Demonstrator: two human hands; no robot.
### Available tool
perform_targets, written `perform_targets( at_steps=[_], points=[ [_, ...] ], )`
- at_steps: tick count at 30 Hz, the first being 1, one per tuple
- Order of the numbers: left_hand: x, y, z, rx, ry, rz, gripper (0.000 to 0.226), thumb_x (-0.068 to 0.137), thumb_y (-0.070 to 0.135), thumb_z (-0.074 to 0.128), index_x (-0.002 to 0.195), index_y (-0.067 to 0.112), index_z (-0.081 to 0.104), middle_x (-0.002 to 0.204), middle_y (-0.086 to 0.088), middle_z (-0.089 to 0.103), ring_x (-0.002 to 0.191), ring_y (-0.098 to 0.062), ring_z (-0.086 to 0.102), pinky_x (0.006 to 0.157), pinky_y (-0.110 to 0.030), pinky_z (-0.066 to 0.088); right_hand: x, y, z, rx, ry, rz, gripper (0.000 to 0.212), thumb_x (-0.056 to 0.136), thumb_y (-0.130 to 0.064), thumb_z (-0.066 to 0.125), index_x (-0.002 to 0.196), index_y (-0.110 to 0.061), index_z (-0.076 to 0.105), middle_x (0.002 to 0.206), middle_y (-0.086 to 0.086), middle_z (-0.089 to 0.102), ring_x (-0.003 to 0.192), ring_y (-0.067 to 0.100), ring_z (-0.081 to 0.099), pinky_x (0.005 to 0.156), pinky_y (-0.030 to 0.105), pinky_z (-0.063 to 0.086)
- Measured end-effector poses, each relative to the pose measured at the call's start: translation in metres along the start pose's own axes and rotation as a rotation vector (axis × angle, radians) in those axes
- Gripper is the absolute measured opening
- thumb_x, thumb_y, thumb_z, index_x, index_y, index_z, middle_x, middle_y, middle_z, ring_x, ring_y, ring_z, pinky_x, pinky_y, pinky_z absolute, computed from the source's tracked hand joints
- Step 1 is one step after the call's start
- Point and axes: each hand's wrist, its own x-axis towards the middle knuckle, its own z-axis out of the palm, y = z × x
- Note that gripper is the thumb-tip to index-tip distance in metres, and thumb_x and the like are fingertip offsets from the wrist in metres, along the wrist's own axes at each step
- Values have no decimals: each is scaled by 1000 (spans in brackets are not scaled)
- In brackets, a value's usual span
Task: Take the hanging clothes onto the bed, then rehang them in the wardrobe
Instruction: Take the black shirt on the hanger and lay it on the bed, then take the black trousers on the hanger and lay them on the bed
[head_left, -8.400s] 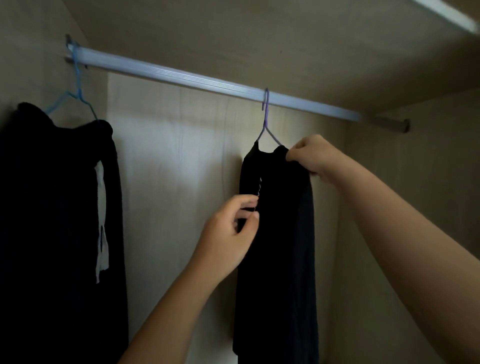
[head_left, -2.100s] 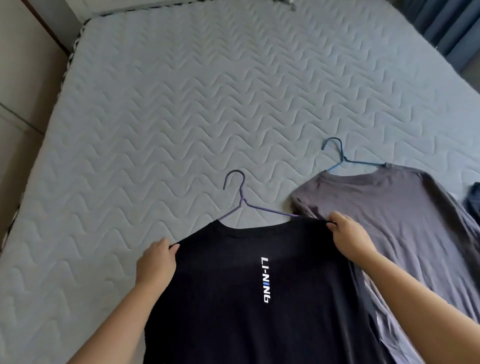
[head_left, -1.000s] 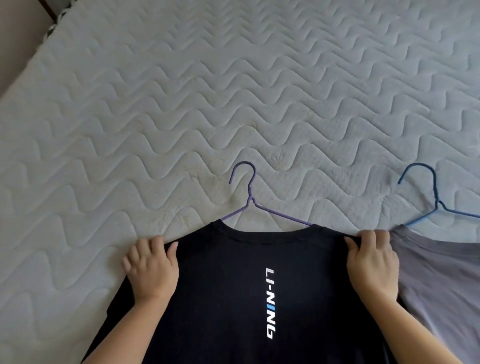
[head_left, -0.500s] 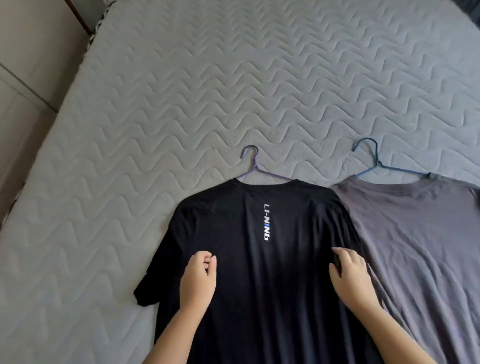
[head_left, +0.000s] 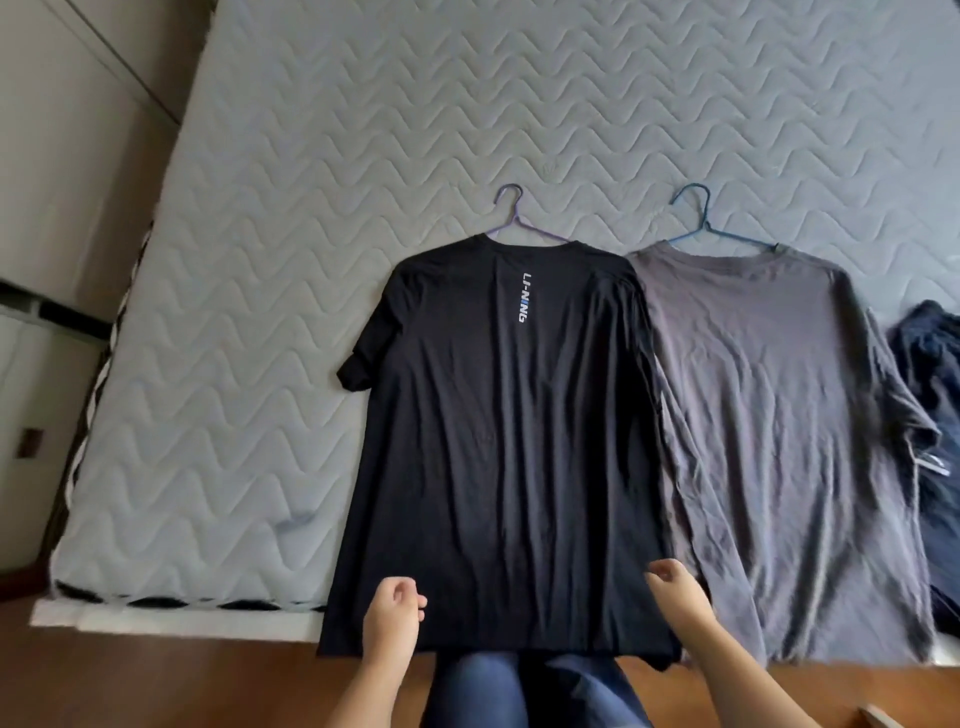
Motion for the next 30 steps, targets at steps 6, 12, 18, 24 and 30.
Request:
perform_targets(
  at_steps=[6, 12, 18, 24, 30],
  points=[
    [-36, -29, -37, 291, -159, 18, 19, 94, 22, 40, 87, 11, 54, 81, -4, 63, 68, -18, 57, 63, -25, 39, -26, 15, -20, -250, -82, -105, 37, 80, -2, 45, 48, -13, 28, 48, 3, 31, 48, 20, 27, 49, 30, 19],
    [-62, -68, -92, 340, -178, 111, 20, 93, 26, 41, 84, 19, 57, 91, -2, 66, 84, -21, 64, 70, -29, 45, -27, 27, -15, -220, -52, -227, 32, 77, -3, 47, 50, -18, 36, 55, 7, 34, 57, 18, 33, 59, 28, 25],
    [-78, -172, -157, 256, -36, 15, 19, 92, 21, 42, 77, 19, 55, 87, -4, 67, 73, -18, 58, 63, -27, 40, -74, 30, 13, -448, 10, -285, 15, 85, -14, 49, 71, -12, 46, 75, 7, 52, 80, 23, 52, 69, 28, 36],
    [-107, -310, -180, -19, 26, -157, 28, 90, 10, 41, 64, 14, 51, 72, -9, 59, 67, -21, 51, 65, -28, 36, -148, 8, 107, -591, -62, -503, 5, 85, -13, 51, 81, -14, 52, 79, 6, 57, 85, 22, 56, 72, 31, 40],
    [-171, -442, -179, -474, 99, -501, 25, 95, 7, 38, 74, 2, 49, 78, -16, 52, 63, -23, 48, 51, -25, 37, -215, -15, 221, -681, -140, -585, 29, 87, -13, 51, 112, 1, 58, 108, 18, 64, 103, 32, 58, 74, 26, 34]
  ],
)
